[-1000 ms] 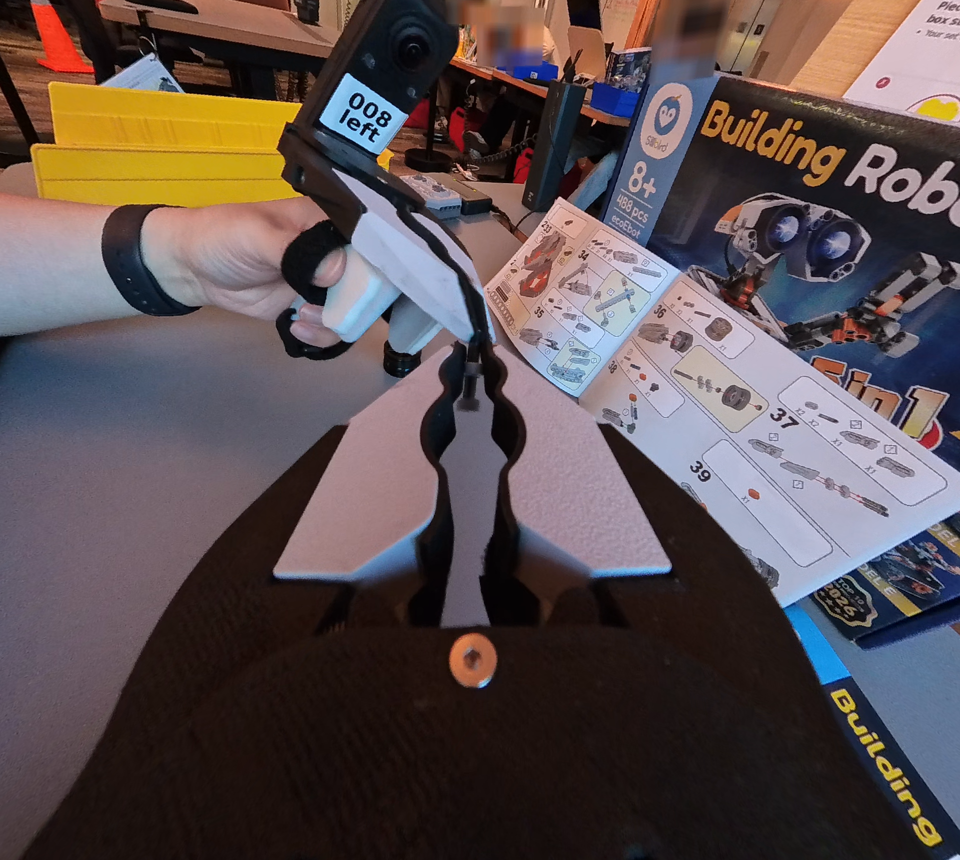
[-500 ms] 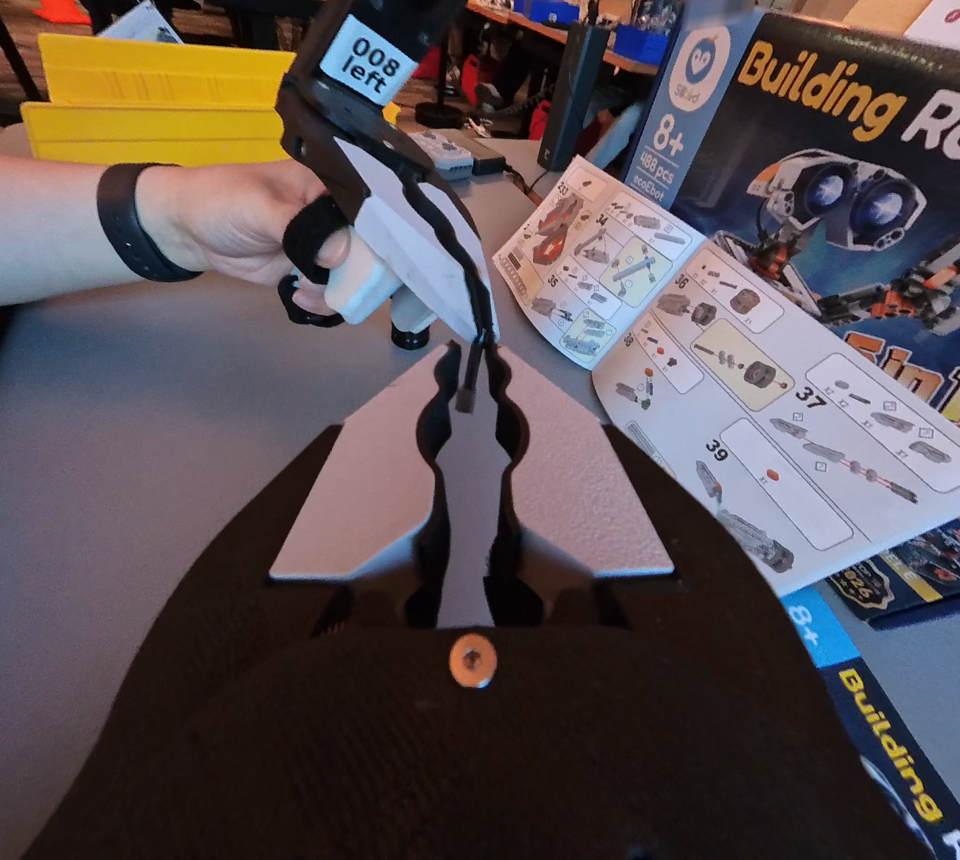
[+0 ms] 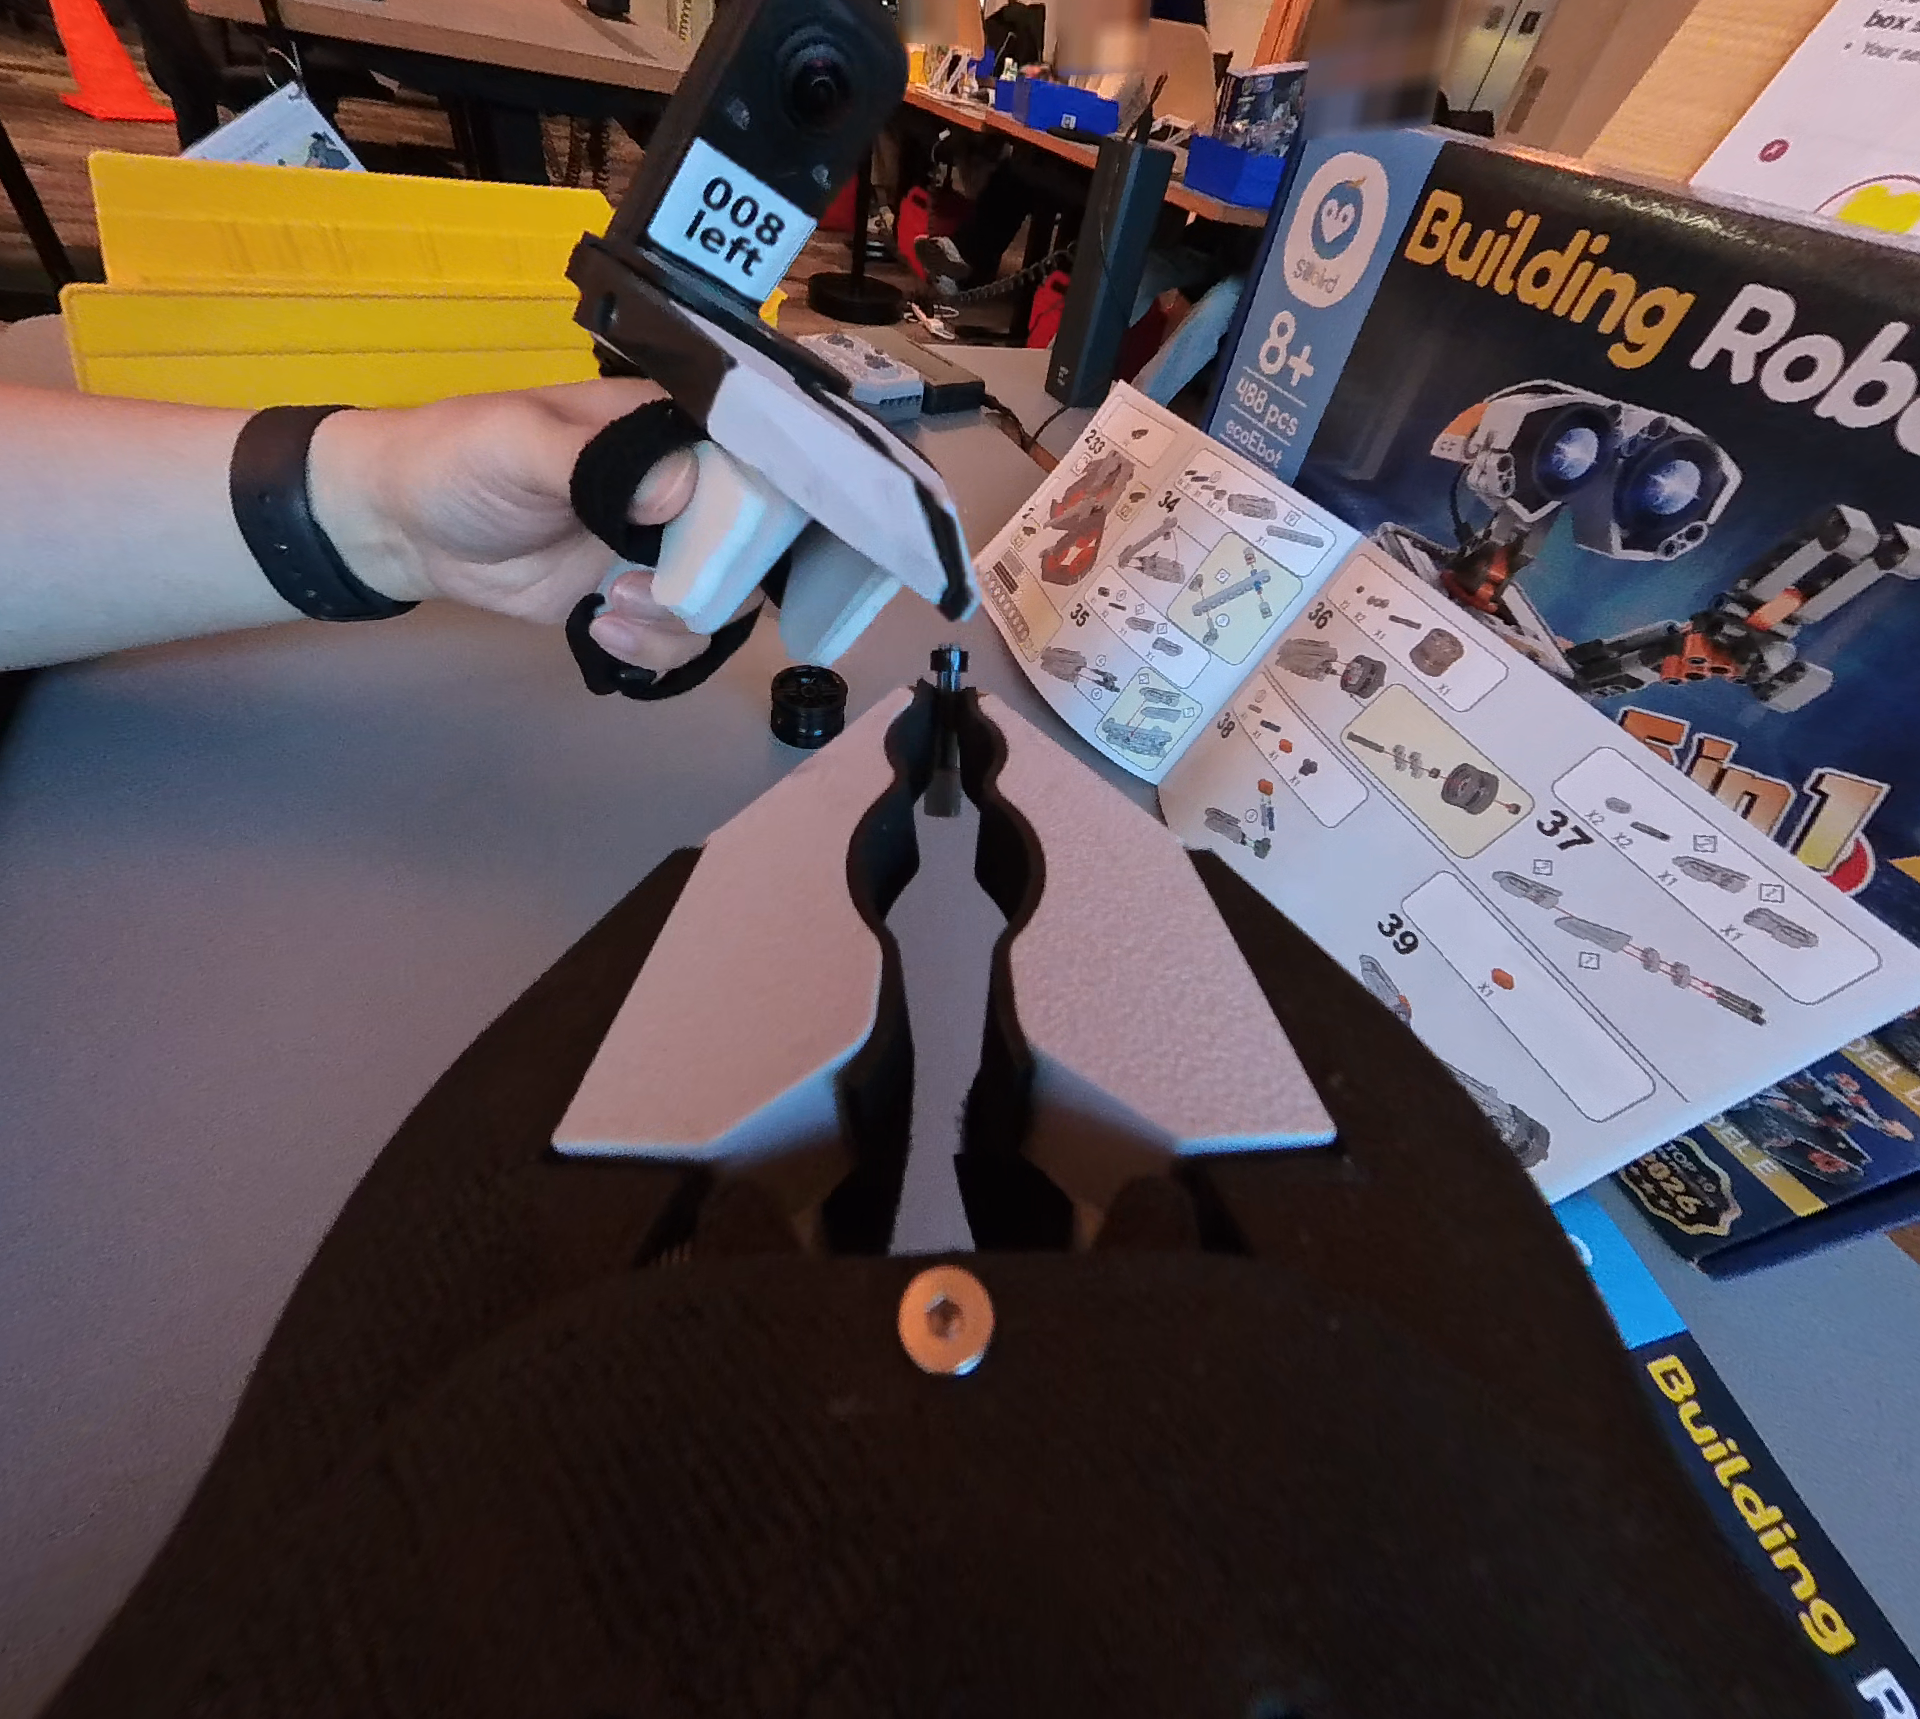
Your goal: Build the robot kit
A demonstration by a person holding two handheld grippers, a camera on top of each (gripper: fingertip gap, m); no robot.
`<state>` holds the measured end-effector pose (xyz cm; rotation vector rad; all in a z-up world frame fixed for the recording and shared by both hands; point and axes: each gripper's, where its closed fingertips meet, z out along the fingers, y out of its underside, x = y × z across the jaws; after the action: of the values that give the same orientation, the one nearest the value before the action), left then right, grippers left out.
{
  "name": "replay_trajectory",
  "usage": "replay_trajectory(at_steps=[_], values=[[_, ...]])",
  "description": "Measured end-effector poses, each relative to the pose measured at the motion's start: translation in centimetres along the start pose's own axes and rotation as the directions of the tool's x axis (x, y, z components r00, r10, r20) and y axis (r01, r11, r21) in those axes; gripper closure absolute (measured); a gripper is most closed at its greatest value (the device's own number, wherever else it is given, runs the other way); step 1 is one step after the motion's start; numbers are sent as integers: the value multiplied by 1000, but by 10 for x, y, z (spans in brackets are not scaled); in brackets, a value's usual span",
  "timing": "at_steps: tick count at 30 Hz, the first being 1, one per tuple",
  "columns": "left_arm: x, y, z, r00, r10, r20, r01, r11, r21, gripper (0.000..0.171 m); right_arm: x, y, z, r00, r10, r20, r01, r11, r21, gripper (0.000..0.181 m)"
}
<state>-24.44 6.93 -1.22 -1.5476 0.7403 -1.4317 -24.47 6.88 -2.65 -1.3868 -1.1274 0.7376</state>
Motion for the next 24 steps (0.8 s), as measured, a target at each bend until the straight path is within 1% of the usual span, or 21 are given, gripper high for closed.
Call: replay_trajectory(at_steps=[5, 9, 12, 13, 15, 18, 21, 24], values=[[2, 9, 4, 995, 90, 32, -87, 993, -73, 171, -1, 2, 1, 1000, -22, -3, 22, 1000, -16, 179], [-1, 8, 3, 997, 65, 38, -62, 996, -59, 171, 0, 3, 1, 1000, -25, -4, 25, 999, -22, 179], [-3, 3, 2, 998, 44, 42, -43, 999, -25, 158, -1, 3, 1, 1000, -25, -1, 25, 999, -21, 179], [-3, 4, 2, 998, 39, 40, -38, 999, -30, 157, -1, 3, 1, 1000, -27, -5, 27, 999, -20, 179], [-2, 8, 4, 998, 46, 37, -44, 998, -50, 159, -1, 2, 1, 1000, -31, -3, 31, 999, -19, 179], [-1, 12, 8, 997, 59, 41, -56, 996, -69, 167, -1, 4, 2, 999, -41, -9, 40, 999, -33, 179], [-1, 13, 8, 997, 68, 45, -64, 995, -71, 167, -1, 4, 1, 999, -33, -3, 33, 999, -28, 179], [0, 12, 8, 998, 46, 35, -43, 996, -72, 167, -2, 2, 1, 999, -35, -4, 35, 999, -19, 180]])
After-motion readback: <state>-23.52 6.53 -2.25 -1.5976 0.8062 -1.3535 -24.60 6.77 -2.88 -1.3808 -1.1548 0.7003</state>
